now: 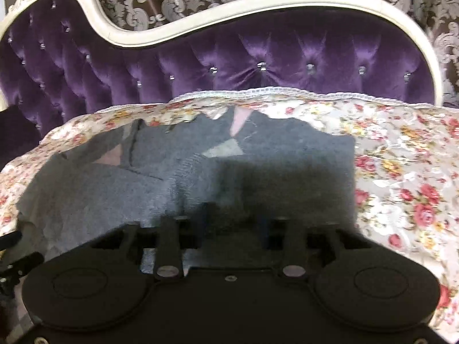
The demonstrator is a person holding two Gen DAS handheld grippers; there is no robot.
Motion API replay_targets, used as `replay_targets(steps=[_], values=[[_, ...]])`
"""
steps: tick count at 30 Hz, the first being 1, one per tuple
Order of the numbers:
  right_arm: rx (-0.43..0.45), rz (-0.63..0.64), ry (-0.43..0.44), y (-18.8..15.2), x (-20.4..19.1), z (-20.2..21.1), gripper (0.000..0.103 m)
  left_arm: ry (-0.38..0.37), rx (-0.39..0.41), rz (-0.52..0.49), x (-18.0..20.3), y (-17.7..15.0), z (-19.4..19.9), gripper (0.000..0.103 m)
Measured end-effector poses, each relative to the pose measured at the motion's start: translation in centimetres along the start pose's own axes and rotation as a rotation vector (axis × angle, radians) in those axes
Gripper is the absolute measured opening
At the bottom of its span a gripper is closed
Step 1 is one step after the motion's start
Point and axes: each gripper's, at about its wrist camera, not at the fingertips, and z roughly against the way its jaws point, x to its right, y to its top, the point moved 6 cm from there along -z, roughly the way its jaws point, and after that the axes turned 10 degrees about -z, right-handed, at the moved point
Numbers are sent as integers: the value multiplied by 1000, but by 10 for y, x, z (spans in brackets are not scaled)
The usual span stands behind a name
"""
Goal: Fold small clothes
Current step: 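Grasp the hem with the right gripper and fold it up toward the collar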
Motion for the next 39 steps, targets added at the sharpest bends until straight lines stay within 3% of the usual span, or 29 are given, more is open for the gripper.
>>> replay_targets(steps=[5, 9, 13, 18, 20, 22, 26, 31, 35, 36, 38, 39], values=[[58, -66, -23, 4, 13, 38, 10, 0, 1, 0, 0, 0, 0, 100], [40, -120, -73, -10, 34, 59, 10, 2, 1, -4, 1, -1, 0, 100], [37, -129, -110, -20, 45, 66, 20, -3, -9, -10, 1, 0, -1, 100], [125, -79, -91, -12, 27, 78, 20, -38, -33, 11, -5, 11, 6, 100], [134, -53, -66, -8, 17, 78, 23, -29, -6, 2, -7, 21, 16, 100], [136, -37, -44, -4, 10, 75, 33, -21, 37, -28, -7, 36, 25, 100], [136, -10, -21, 0, -5, 62, 34, 1, 65, -63, -6, 67, 19, 100], [121, 6, 12, 0, -24, 47, 34, 62, 3, -37, -19, 73, -23, 100], [44, 21, 34, -6, -28, 24, 36, 110, -149, 18, -43, 46, -59, 100], [26, 13, 13, -7, -22, 17, 36, 115, -174, 47, -52, 37, -64, 103], [13, -13, -76, -7, -2, 5, 36, 102, -139, 72, -62, 33, -58, 103], [24, -44, -99, -7, 12, 3, 29, 106, -143, 66, -64, 32, -56, 103]])
